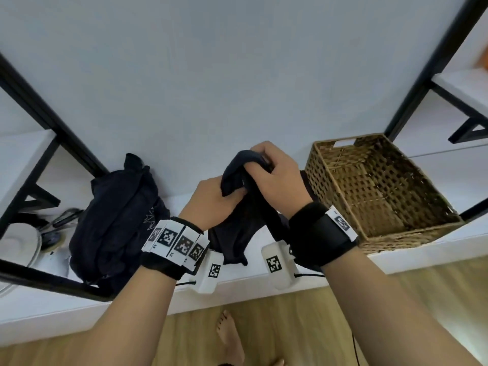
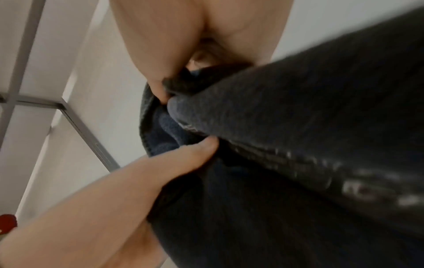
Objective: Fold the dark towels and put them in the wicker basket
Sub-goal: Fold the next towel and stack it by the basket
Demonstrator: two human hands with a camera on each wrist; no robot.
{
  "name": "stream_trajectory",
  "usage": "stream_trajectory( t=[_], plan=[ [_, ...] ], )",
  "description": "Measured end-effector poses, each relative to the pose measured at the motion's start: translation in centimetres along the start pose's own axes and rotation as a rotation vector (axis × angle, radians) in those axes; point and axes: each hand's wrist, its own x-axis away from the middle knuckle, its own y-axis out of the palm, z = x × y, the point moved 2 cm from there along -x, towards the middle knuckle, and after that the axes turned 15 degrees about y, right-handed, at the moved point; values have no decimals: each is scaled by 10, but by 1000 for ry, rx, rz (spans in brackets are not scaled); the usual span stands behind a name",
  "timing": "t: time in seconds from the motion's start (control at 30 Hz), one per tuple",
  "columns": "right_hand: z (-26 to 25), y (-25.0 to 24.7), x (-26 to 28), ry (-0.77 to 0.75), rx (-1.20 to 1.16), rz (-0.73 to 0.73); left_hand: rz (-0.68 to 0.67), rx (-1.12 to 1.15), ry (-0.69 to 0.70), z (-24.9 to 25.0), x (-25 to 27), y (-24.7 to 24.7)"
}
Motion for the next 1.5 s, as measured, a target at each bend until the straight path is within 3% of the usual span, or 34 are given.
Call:
stream_trajectory(
  t=[0.1,0.17,0.27,0.33,0.57,0.73,0.8,1.03,1.2,1.27,1.37,1.5],
  plan=[
    [13,-7,15,91,-75,-66,203,210,-68,10,5,-5],
    [33,-11,27,193,-71,-229,320,376,-130,17,10,-11],
    [67,-9,46,265,87,-407,415,498,-197,24,16,-17],
    [89,-7,54,286,209,-386,447,541,-244,25,21,-19],
    [149,-17,58,440,200,-235,444,415,-424,-19,53,-6],
    [178,-32,46,462,241,23,367,361,-630,-82,68,19],
    [187,-33,40,489,272,63,341,373,-678,-102,70,32],
    [218,-16,15,634,139,-31,336,380,-931,-168,69,65],
    [244,8,-4,854,-173,-207,355,517,-1077,-221,60,80],
    [254,17,-14,881,-114,-192,319,513,-1078,-240,56,83],
    [266,29,-33,864,159,-124,209,353,-1046,-266,49,86],
    [282,46,-61,819,526,-125,87,301,-964,-293,36,92]
  ],
)
